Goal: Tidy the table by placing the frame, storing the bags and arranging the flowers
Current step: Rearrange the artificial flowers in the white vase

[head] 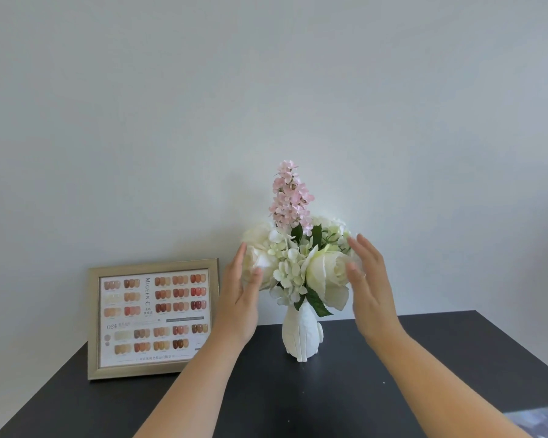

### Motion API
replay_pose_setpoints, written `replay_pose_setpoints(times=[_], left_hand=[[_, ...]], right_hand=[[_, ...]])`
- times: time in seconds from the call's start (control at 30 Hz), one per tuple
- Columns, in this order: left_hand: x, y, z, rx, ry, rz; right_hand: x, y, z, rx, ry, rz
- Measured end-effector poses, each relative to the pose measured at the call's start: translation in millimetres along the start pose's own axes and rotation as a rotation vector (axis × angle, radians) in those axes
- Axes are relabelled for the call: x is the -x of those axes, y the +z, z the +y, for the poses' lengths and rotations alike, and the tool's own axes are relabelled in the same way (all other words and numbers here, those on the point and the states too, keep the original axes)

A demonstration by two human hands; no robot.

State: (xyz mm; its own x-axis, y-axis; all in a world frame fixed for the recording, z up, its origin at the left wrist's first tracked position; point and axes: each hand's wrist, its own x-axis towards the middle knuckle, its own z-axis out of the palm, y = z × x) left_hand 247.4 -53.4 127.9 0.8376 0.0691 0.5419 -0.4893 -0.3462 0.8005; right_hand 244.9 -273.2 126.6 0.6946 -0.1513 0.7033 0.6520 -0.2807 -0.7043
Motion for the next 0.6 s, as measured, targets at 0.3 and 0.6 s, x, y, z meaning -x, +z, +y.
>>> replay_pose_setpoints(times=[0.3,0.6], left_hand=[[-1,-2,10,-0.135,0.142,0.026],[-11,2,19,-0.336,0.282,-0.009]], right_hand=[[7,10,3,0.574,-0.482,-0.071],[-24,4,-8,0.474,-0.242,-0.071]])
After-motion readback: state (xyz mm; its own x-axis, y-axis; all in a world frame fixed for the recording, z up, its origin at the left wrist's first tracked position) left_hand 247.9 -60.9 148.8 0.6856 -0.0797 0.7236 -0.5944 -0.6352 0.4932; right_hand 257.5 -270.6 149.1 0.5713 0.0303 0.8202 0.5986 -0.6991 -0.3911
